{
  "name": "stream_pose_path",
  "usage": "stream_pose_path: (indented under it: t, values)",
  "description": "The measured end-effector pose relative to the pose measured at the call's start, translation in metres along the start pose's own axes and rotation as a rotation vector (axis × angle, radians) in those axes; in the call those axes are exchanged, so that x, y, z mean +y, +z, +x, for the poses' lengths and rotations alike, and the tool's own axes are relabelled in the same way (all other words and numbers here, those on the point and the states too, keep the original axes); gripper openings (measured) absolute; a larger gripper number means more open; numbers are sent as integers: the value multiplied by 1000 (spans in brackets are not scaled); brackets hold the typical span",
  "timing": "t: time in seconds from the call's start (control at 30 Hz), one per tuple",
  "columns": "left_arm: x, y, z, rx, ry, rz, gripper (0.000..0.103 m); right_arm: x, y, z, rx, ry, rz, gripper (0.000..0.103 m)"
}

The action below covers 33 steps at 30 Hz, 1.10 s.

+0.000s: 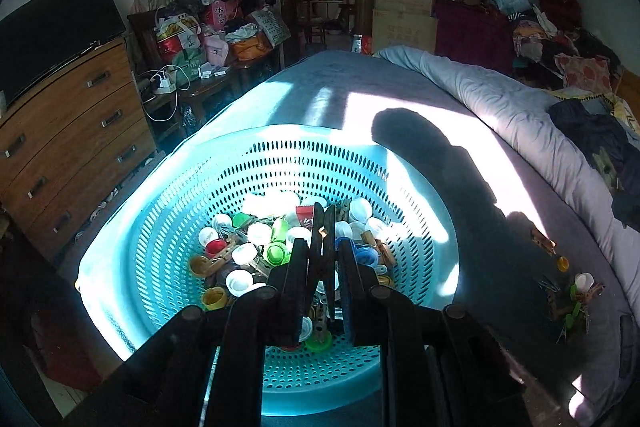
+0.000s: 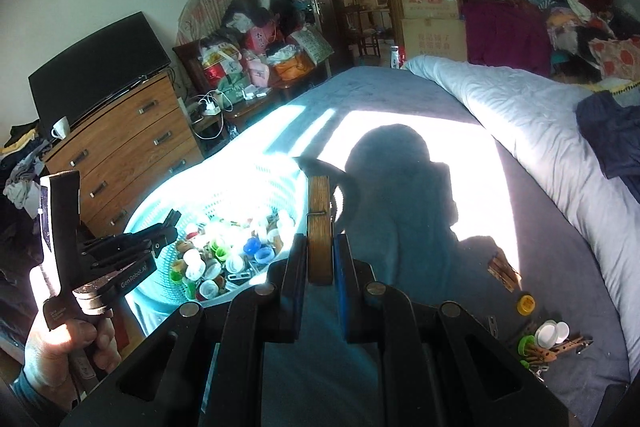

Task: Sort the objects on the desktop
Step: 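Lift both held clothespins and carry them over the light-blue basket, then open both tools to drop the clothespins into the basket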

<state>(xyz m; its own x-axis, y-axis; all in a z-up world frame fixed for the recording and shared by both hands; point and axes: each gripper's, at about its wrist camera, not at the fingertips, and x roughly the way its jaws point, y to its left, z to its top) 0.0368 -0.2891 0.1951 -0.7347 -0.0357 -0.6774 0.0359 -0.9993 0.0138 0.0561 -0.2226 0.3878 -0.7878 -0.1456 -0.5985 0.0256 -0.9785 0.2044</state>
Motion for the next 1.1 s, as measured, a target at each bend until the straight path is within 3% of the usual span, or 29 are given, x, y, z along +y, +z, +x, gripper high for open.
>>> stream_pose_path:
  t: [0.47, 0.83, 1.1]
  values:
    - [48, 44, 11, 0, 25, 17, 16, 57, 56, 42, -9, 54, -83, 13]
    - [95, 68, 47, 95, 29, 10, 16, 94, 98, 82, 3, 113, -125, 13]
    - [103, 88, 72, 178, 3, 100, 16, 103, 128, 118, 97, 181, -116, 13]
